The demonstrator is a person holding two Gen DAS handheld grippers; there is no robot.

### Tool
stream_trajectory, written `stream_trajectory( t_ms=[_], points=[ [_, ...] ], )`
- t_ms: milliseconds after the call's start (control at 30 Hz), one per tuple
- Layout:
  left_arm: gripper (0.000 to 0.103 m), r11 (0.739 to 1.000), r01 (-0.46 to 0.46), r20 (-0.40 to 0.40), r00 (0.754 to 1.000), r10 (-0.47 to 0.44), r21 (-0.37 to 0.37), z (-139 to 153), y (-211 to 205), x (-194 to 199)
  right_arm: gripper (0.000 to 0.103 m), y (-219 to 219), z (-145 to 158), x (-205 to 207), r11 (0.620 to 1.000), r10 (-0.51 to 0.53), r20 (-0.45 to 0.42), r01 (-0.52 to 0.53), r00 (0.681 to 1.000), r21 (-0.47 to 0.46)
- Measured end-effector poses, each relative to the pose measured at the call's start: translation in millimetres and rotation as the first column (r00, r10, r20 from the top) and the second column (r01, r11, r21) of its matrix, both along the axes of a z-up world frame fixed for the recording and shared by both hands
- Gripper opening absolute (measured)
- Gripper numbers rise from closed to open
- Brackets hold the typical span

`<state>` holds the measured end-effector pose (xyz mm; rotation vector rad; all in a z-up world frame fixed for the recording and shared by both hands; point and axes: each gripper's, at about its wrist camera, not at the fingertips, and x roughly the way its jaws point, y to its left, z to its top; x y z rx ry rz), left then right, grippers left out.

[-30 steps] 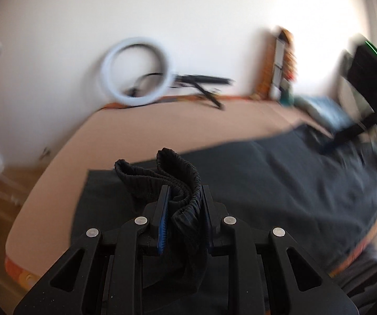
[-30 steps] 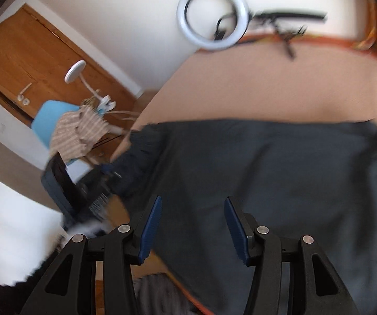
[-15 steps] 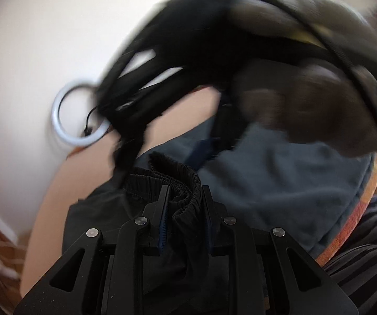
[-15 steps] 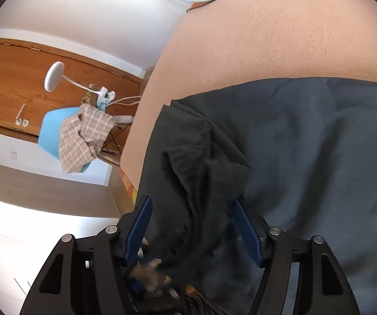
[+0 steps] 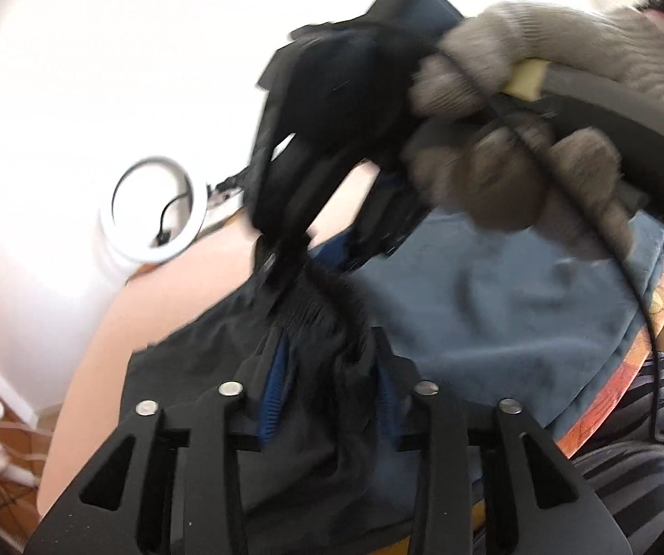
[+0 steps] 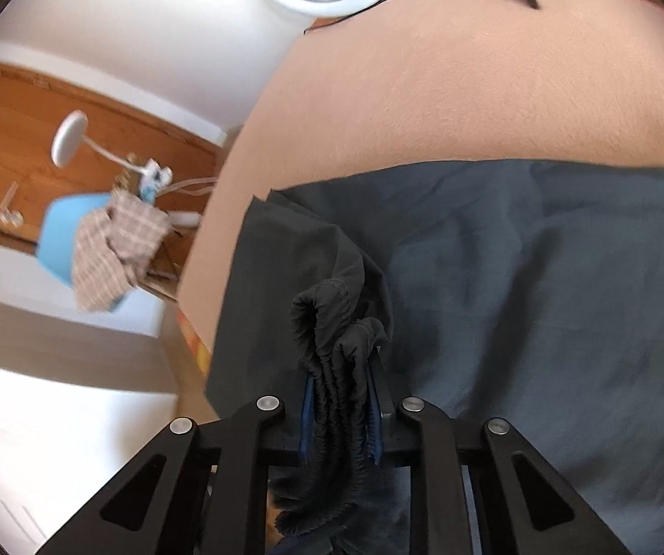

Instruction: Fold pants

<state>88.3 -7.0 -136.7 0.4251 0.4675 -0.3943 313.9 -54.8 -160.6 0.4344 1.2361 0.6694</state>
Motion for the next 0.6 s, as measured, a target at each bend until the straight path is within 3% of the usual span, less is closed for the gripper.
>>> stream_trajectory(
  t_ms=[100,233,267,300,367,533,567,600],
  points=[
    [0.036,0.999,-0.017,-0.043,0.999,0.016,-0.038,-2,9,8,0.017,-7,-2,0,1.000,-0.011,0.002,0.011,1.000,0.024],
    [0.021,0.998,0.006,-0.058,0.998,-0.010,-0.068,2,10,18,0.021,-14,-4,-1,0.999,-0.025,0.003,0.025,1.000,0.039],
    [0.020,0.998,0.020,-0.049,0.999,-0.023,-0.064,2,6,7,0.029,-20,-5,-1,0.999,-0.036,0.000,0.036,0.999,0.034],
    [0.019,0.998,0.027,-0.045,0.999,-0.030,-0.056,3,5,5,0.046,-24,-6,-2,0.998,-0.055,-0.018,0.056,0.998,0.017],
    [0.018,0.998,0.045,-0.043,0.998,-0.047,-0.043,2,0,4,0.063,-29,-8,-3,0.997,-0.078,-0.050,0.077,0.996,-0.021],
    [0.018,0.997,0.060,-0.046,0.997,-0.062,-0.046,2,-3,5,0.061,-33,-11,-14,0.998,-0.059,-0.088,0.062,0.994,0.031],
    [0.018,0.997,0.066,-0.047,0.997,-0.067,-0.041,2,-6,4,0.056,-32,-12,-14,0.998,-0.055,-0.088,0.059,0.995,0.037],
    [0.018,0.997,0.071,-0.048,0.996,-0.073,-0.037,2,-9,4,0.043,-30,-11,-15,0.998,-0.050,-0.084,0.053,0.995,0.039]
  ],
)
